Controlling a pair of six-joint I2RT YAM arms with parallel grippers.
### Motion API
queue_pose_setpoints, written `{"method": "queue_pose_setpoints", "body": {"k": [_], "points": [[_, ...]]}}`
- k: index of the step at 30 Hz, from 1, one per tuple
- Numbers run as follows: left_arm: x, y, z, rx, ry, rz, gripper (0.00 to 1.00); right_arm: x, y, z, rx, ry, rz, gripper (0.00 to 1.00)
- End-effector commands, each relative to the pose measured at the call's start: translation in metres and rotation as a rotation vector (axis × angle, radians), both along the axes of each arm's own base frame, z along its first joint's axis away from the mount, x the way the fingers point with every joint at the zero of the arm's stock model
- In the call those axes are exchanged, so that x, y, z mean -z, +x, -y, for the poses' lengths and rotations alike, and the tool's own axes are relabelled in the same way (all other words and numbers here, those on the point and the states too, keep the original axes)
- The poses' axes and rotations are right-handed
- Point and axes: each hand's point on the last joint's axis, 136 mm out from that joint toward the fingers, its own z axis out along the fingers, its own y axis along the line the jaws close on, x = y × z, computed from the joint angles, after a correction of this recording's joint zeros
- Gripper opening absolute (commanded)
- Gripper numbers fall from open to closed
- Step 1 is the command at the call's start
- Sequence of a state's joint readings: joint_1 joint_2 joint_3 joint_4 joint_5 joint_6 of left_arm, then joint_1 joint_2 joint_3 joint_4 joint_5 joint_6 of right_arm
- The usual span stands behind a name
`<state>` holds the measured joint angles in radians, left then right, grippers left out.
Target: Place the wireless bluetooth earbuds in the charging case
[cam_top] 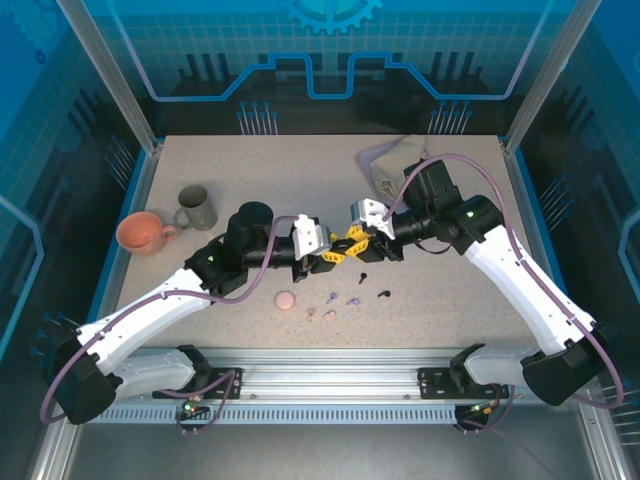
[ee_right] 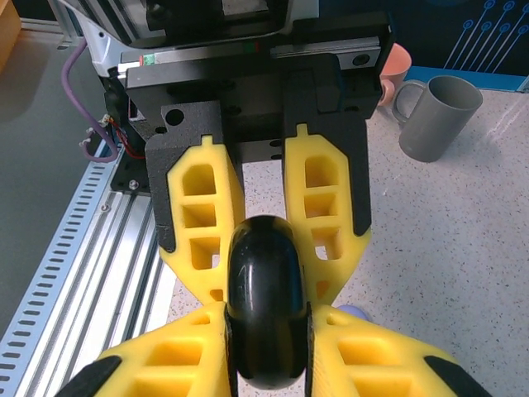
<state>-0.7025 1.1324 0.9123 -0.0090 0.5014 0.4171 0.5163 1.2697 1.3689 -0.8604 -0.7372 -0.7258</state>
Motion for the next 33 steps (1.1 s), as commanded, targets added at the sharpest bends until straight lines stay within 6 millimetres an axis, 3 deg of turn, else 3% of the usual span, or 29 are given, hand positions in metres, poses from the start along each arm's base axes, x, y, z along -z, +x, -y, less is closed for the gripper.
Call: {"method": "queue_pose_setpoints", "body": {"k": [1,7,12,33], "points": [[-0.006,0.001,0.002,0.000,-0.022,0.019,0.12,0.004,-0.002,0.000,0.001,-0.003,-0.037,0.30],[-0.002,0.001,0.003,0.003,0.000,0.007,0.10,-0.001,0.005,0.000,0.035,0.004,0.000,0.50],[0.000,0.001,0.003,0.004,0.007,0.000,0.09,-0.003,0.009,-0.001,0.049,0.010,0.010,0.57],[0.006,-0.002,0.002,0.009,0.029,-0.008,0.08,-0.018,0.036,0.012,0.177,0.010,0.073,0.57]]}}
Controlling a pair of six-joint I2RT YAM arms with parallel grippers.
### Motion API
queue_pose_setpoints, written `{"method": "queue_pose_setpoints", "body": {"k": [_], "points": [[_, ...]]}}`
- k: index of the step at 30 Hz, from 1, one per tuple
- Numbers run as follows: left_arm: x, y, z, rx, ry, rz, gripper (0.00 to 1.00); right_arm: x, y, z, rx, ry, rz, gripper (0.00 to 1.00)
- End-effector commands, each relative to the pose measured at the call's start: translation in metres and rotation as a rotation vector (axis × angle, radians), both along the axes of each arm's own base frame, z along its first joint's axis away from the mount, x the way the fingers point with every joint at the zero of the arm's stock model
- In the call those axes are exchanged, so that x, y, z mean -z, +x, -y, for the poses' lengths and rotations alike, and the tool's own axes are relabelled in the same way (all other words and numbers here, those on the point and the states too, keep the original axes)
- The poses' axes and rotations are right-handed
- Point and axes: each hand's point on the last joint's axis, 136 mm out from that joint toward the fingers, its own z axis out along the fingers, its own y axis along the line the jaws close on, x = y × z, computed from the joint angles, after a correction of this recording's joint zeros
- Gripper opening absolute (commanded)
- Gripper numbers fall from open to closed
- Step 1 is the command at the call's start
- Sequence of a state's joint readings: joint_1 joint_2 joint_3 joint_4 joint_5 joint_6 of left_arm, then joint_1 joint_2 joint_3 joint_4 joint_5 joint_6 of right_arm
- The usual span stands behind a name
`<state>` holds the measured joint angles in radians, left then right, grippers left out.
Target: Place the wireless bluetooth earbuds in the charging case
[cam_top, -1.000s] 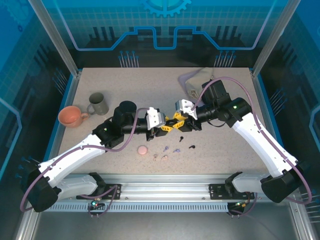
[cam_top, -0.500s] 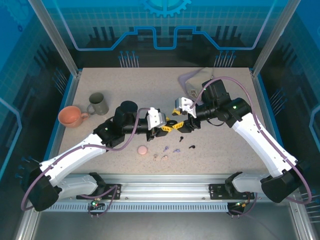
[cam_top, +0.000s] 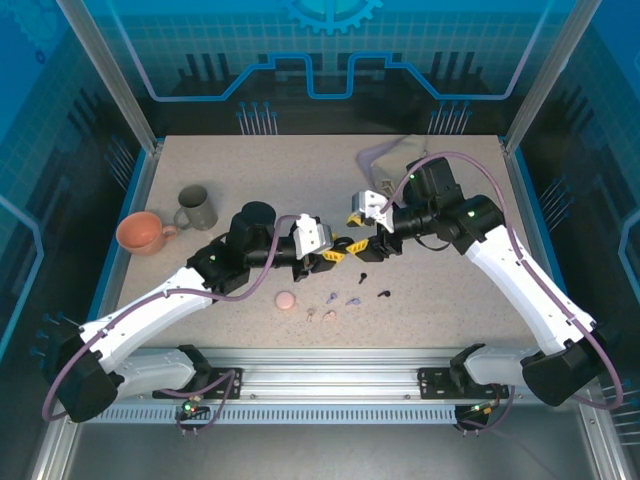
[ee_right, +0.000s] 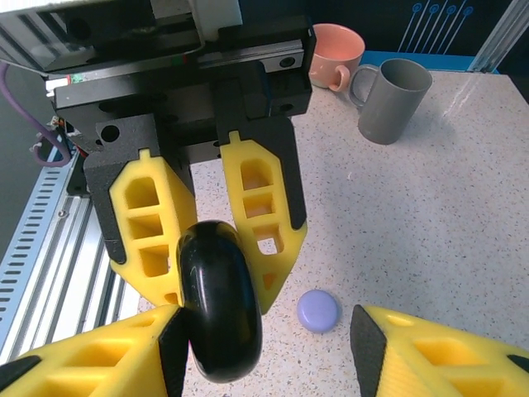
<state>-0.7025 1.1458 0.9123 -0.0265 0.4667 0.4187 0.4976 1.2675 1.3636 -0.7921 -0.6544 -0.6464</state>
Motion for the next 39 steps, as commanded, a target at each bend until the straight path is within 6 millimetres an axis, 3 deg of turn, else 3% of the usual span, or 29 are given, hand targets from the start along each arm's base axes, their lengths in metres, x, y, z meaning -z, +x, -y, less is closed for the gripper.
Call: {"method": "queue_pose_setpoints", "body": {"k": [1,13,22,25,29,34,39], "points": [[-0.004,-0.009,0.004,0.046,0.000,0.008,0.08,-0.018,0.014,0.007,0.066,0.022,0.058,0.57],[-0.005,-0.010,0.004,0.048,0.002,0.015,0.08,-0.018,0.024,0.017,0.129,0.012,0.052,0.57],[-0.003,-0.007,0.002,0.022,-0.003,0.017,0.08,-0.033,0.014,0.029,0.146,0.068,0.045,0.62],[0.001,-0.006,-0.002,-0.008,-0.001,0.012,0.08,-0.035,0.012,0.039,0.224,0.076,0.017,0.65],[0.008,-0.004,-0.009,-0.056,-0.006,0.000,0.06,-0.028,0.023,0.063,0.469,0.063,-0.095,0.66],[0.019,-0.009,-0.019,-0.091,-0.014,-0.018,0.05,0.007,0.027,0.088,0.797,0.053,-0.396,0.67],[0.022,-0.016,-0.027,-0.104,-0.027,-0.028,0.05,0.074,0.021,0.092,0.998,0.034,-0.730,0.66]]}}
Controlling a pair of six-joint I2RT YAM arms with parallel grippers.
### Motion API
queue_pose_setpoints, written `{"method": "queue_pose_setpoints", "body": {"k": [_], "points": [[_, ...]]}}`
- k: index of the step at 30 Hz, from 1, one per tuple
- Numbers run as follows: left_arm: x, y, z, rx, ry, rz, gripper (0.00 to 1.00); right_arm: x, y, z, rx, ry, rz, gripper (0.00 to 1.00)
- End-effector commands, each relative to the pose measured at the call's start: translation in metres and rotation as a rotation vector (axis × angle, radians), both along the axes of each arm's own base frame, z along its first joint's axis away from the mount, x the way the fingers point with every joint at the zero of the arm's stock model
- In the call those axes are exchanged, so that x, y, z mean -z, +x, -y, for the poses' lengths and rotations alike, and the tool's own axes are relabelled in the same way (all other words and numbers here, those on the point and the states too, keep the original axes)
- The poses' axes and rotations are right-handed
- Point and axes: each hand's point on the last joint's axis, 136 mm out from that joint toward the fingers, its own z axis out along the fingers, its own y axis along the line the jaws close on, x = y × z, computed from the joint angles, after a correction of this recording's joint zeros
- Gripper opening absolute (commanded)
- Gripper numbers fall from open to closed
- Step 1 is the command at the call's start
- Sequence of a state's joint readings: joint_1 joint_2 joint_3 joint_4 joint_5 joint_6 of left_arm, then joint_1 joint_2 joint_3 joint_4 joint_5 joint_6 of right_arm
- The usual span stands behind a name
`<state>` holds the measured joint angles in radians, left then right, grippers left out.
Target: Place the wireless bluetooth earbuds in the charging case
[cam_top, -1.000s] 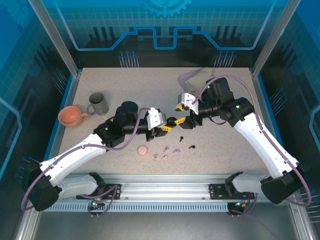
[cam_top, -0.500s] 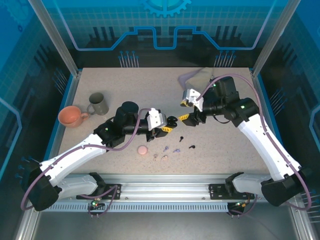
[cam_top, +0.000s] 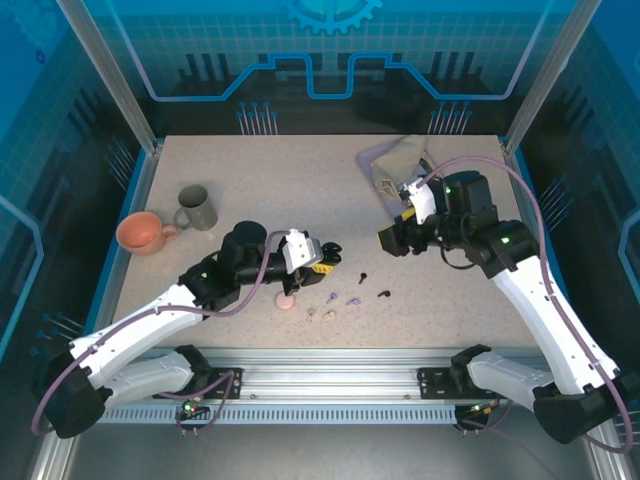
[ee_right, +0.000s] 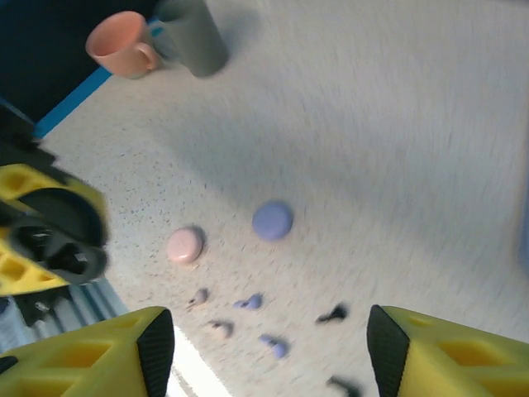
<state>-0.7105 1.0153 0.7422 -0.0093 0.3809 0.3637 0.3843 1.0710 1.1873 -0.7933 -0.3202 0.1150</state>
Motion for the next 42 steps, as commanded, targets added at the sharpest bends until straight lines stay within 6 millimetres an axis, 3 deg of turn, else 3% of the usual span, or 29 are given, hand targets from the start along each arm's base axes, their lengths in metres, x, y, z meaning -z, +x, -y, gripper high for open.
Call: {"method": "queue_pose_setpoints", "body": {"k": [1,6,11,25,32,42], "points": [[-0.012,-0.004,-0.003,-0.017,-0.049,0.024,0.05,0.053,-0.003,0.012,0.251,0.053,-0.299,0.65],[-0.013,-0.009,-0.009,-0.022,-0.060,0.037,0.04,0.124,-0.010,0.021,0.440,0.006,-0.501,0.64],[-0.017,-0.013,-0.010,-0.013,-0.074,0.049,0.04,0.170,-0.017,0.015,0.517,-0.036,-0.630,0.63],[-0.026,-0.022,-0.011,0.027,-0.101,0.101,0.03,0.204,0.013,-0.021,0.513,-0.289,-0.691,0.56],[-0.030,-0.027,-0.014,0.042,-0.094,0.118,0.03,0.230,0.027,-0.029,0.524,-0.391,-0.717,0.51],[-0.030,-0.030,-0.017,0.037,-0.099,0.128,0.03,0.248,0.034,-0.036,0.522,-0.433,-0.736,0.44]]}}
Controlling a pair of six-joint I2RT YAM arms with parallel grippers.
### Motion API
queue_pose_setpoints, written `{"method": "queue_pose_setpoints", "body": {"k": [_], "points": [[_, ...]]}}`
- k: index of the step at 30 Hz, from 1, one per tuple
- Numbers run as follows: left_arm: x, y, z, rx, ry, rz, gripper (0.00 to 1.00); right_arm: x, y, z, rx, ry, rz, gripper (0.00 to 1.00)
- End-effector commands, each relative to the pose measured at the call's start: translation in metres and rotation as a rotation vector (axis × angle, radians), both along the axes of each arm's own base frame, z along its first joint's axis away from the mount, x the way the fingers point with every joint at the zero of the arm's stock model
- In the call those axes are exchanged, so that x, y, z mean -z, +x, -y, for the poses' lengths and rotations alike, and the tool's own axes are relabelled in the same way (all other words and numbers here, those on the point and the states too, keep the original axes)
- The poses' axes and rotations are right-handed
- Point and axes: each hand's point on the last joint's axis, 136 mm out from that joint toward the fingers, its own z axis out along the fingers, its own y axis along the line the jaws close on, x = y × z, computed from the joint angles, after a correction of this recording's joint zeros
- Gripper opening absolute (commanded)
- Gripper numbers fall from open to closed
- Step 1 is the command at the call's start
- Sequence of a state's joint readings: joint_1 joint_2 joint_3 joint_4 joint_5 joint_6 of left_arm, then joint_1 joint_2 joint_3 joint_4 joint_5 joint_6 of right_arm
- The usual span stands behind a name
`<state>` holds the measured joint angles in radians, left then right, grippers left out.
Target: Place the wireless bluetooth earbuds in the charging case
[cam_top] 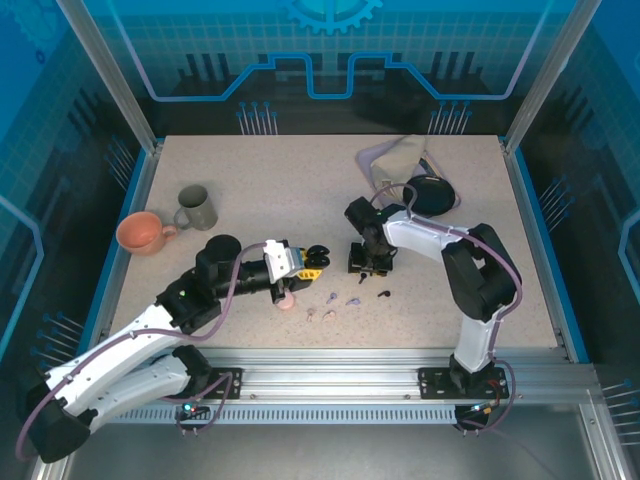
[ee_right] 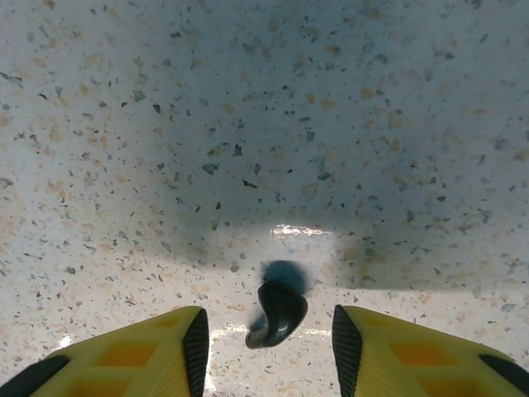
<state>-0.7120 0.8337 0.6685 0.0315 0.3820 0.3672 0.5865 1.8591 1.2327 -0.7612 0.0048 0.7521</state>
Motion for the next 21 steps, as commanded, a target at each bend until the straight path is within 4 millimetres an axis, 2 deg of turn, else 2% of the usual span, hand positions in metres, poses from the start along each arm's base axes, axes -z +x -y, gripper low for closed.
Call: {"method": "queue_pose_setpoints", "body": {"k": [1,7,14,21], "points": [[0.001,-0.008,0.001,0.033,0.000,0.015,0.03,0.003,-0.002,-0.004,-0.015,-0.029,-0.014,0.44],[0.001,-0.008,0.001,0.033,0.002,0.016,0.03,0.012,-0.003,-0.007,-0.028,-0.049,-0.038,0.39],[-0.001,-0.008,0.000,0.031,-0.001,0.020,0.03,0.021,-0.008,-0.003,-0.039,-0.094,-0.060,0.38],[0.000,-0.009,0.000,0.032,0.004,0.018,0.03,0.027,-0.008,-0.002,-0.050,-0.111,-0.075,0.31]]}}
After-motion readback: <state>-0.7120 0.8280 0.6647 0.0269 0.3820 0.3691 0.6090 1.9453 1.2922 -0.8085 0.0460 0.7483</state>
